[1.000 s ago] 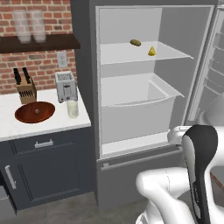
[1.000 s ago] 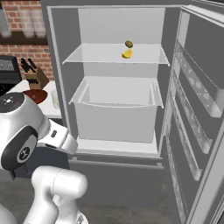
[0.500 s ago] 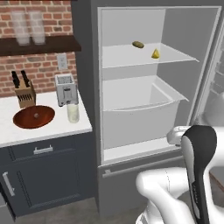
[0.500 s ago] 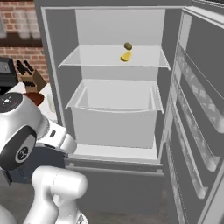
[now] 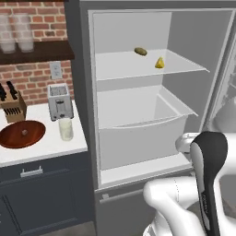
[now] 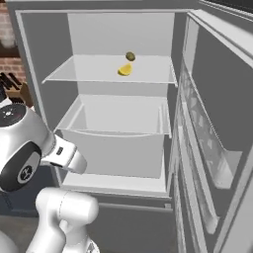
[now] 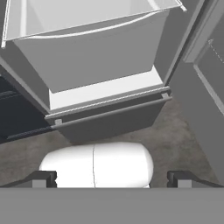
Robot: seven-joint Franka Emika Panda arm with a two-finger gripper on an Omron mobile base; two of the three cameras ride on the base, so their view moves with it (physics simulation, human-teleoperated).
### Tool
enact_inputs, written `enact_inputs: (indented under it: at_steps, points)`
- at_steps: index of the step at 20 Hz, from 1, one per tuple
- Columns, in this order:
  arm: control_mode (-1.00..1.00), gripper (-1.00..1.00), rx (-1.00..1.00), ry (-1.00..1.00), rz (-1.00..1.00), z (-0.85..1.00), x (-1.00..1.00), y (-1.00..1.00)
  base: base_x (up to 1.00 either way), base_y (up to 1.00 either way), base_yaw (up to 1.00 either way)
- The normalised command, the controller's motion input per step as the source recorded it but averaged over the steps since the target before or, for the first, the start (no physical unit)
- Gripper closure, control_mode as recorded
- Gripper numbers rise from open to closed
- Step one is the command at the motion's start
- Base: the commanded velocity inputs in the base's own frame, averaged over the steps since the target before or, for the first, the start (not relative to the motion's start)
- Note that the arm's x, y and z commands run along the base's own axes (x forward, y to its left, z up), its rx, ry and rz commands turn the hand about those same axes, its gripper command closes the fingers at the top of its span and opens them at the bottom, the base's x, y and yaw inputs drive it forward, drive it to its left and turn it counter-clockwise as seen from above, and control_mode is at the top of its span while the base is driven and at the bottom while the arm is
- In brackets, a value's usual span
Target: Grab a lemon wedge from the fridge and one ice cube from the ice bowl, and put them in the glass of lemonade.
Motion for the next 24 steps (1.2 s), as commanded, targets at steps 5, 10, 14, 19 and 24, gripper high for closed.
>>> enact_inputs:
  at_steps: [5,10,14,19,24]
  points:
    - [1.0,-1.0,0.0,0.0,0.0,0.0,0.0,0.0,0.52,-0.15,0.0]
    - [1.0,-1.0,0.0,0.0,0.0,0.0,0.0,0.0,0.65,0.0,0.0]
    - [1.0,-1.0,0.0,0.0,0.0,0.0,0.0,0.0,0.59,-0.05,0.0]
    - [1.0,-1.0,0.0,0.0,0.0,0.0,0.0,0.0,0.32,-0.08,0.0]
    - [-1.0,-1.0,0.0,-0.01,0.0,0.0,0.12,-0.06,0.0,0.0,0.0]
